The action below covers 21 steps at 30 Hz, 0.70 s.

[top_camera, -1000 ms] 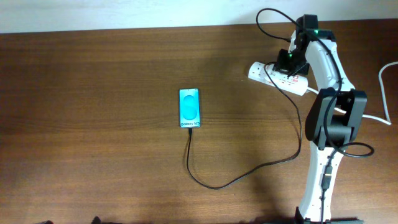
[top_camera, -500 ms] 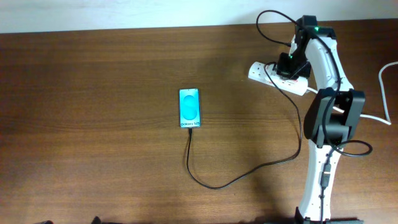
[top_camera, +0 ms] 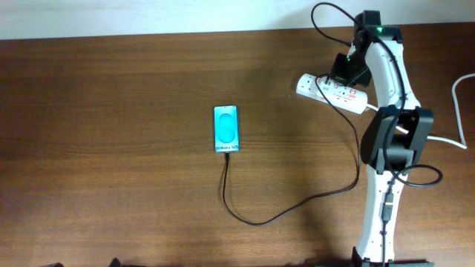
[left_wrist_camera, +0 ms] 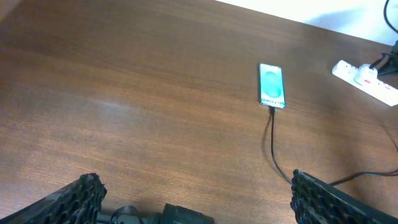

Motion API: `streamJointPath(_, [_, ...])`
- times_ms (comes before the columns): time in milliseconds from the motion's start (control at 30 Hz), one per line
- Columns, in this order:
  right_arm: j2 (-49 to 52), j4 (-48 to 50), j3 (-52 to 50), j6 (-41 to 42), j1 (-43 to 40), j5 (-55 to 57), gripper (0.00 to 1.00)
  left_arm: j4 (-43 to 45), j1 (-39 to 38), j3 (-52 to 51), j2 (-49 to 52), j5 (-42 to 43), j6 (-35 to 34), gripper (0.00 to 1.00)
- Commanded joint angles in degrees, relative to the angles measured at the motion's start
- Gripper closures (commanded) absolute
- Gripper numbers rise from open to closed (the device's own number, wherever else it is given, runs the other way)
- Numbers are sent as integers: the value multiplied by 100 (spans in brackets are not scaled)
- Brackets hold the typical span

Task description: Plug charger to phone and switch on socket

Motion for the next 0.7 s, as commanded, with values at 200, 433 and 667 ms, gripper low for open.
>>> streamJointPath(200, [295, 105, 122, 48, 79, -175, 96, 0, -2, -22, -13, -66, -83, 1])
streamJointPath(433, [295, -26, 389, 46, 44, -175, 96, -2, -2, -22, -13, -66, -81, 1])
streamJointPath(667, [308, -55, 50, -122, 127, -155, 96, -2, -2, -22, -13, -66, -81, 1])
